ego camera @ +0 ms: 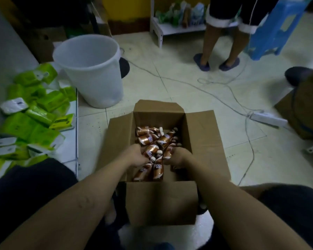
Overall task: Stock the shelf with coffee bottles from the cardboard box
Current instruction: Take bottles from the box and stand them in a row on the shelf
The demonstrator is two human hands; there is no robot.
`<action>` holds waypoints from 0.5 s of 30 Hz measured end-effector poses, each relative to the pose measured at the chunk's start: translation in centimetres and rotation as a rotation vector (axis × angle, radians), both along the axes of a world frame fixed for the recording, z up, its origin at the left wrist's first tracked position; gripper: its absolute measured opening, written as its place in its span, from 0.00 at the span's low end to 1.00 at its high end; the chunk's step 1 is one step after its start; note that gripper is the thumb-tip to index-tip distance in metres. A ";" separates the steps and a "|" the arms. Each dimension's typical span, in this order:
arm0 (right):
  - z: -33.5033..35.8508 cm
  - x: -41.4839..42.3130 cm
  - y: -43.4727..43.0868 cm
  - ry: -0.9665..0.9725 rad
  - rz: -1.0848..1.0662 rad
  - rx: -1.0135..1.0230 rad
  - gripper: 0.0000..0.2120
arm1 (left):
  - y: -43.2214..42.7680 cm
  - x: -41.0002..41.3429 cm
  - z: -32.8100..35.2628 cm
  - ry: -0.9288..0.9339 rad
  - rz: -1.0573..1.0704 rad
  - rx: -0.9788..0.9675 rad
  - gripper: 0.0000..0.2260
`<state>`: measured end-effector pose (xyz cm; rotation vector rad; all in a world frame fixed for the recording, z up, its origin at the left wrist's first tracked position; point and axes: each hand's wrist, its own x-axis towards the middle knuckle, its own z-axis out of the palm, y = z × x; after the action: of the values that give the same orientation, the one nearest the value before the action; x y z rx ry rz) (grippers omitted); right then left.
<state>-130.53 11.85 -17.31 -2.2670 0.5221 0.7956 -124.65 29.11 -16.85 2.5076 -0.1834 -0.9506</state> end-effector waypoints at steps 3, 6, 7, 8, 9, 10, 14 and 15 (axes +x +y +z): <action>-5.7 2.2 0.1 0.119 -0.047 0.013 0.28 | -1.0 1.8 -4.8 0.124 0.043 0.007 0.10; -11.8 4.2 0.0 0.201 -0.096 0.012 0.26 | -2.4 3.5 -10.6 0.194 0.089 0.054 0.13; -13.6 4.5 0.0 0.228 -0.101 0.018 0.22 | -2.8 3.7 -12.6 0.207 0.114 0.066 0.17; -15.3 4.7 0.0 0.250 -0.110 0.023 0.20 | -3.1 3.9 -14.5 0.218 0.144 0.072 0.20; -17.1 4.9 0.0 0.269 -0.133 0.025 0.20 | -3.4 4.0 -16.5 0.233 0.174 0.077 0.23; -18.8 4.9 0.0 0.284 -0.169 0.033 0.20 | -3.5 3.9 -18.4 0.249 0.197 0.088 0.25; -24.0 4.5 0.0 0.318 -0.327 0.152 0.20 | -3.0 3.0 -24.1 0.271 0.205 0.110 0.32; -24.8 4.5 0.1 0.313 -0.358 0.184 0.21 | -2.8 2.8 -25.0 0.264 0.200 0.131 0.33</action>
<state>-126.07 11.95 -42.15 -1.8191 0.9288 0.9707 -121.87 26.27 -41.83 2.4270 0.2142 -1.2278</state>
